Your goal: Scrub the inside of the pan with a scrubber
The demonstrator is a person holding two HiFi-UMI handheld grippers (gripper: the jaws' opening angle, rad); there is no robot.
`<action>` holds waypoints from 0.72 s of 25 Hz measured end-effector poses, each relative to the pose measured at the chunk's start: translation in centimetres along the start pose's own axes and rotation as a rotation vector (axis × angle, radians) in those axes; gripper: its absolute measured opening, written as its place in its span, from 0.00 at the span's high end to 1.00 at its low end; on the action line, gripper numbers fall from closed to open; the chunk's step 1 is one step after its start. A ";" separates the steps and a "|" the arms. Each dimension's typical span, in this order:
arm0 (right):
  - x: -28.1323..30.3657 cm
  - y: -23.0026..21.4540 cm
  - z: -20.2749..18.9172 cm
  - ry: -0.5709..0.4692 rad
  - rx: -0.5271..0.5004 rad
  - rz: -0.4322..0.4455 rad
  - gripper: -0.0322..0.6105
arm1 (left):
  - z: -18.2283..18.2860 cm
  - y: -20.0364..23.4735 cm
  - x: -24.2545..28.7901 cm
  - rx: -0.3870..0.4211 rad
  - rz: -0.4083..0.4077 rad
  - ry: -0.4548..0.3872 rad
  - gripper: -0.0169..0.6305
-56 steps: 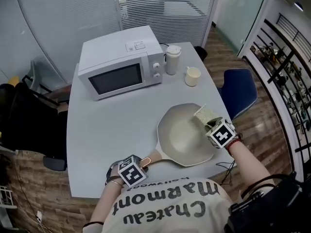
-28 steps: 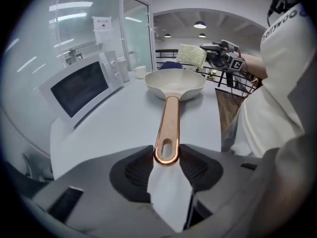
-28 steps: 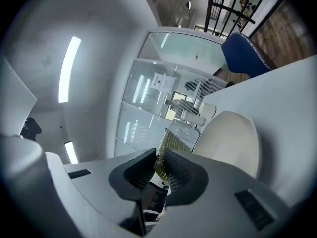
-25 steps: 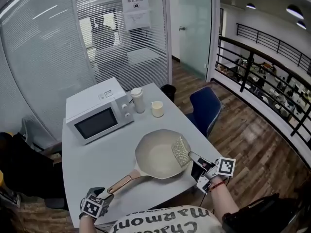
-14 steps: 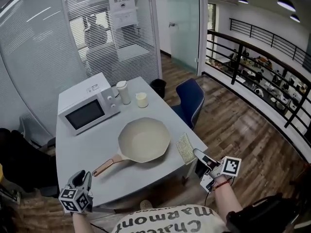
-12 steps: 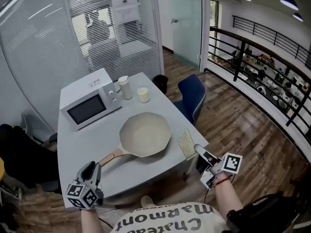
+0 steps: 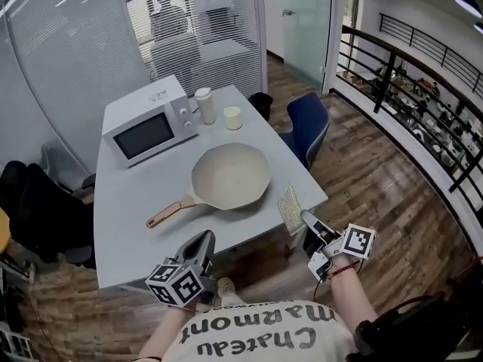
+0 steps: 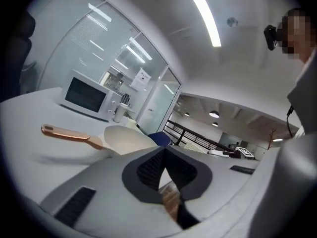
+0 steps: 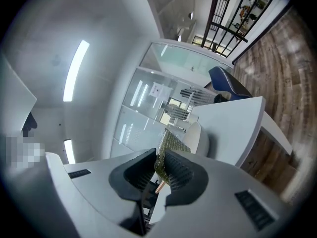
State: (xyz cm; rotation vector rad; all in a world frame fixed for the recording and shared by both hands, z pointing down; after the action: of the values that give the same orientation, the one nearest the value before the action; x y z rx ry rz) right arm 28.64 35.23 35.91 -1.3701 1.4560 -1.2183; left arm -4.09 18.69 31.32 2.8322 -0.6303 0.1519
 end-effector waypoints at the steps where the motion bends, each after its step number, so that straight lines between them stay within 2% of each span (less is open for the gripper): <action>1: -0.2 -0.1 -0.3 0.007 0.002 -0.003 0.87 | -0.4 -0.1 -0.3 -0.018 0.002 0.004 0.99; 3: -0.7 -0.2 -0.8 0.018 0.003 -0.009 0.87 | -1.2 -0.5 -0.9 -0.030 0.005 0.016 0.99; 8: -1.1 -0.5 -1.5 0.035 -0.010 -0.057 0.87 | -2.5 -1.0 -1.8 0.019 0.015 0.061 0.99; 13: -1.2 -0.6 -1.3 0.042 -0.007 -0.075 0.87 | -3.0 -0.4 -2.1 -0.021 0.046 0.078 0.99; 18: -1.5 -0.6 -1.3 0.043 -0.002 -0.084 0.87 | -2.8 -0.5 -2.4 -0.015 0.052 0.080 0.99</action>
State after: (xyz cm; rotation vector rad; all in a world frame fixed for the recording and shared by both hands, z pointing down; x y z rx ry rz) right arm 27.72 36.94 36.68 -1.4272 1.4417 -1.3074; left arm -6.14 20.77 33.58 2.7807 -0.6852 0.2668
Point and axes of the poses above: the fingertips, and each gripper's own axes: x forward along the fingers, y to its left, z out of its top, the point moved 9 cm from there along -x, backward along the fingers, and after that the axes turned 14 degrees about x, right-handed, at the moved point
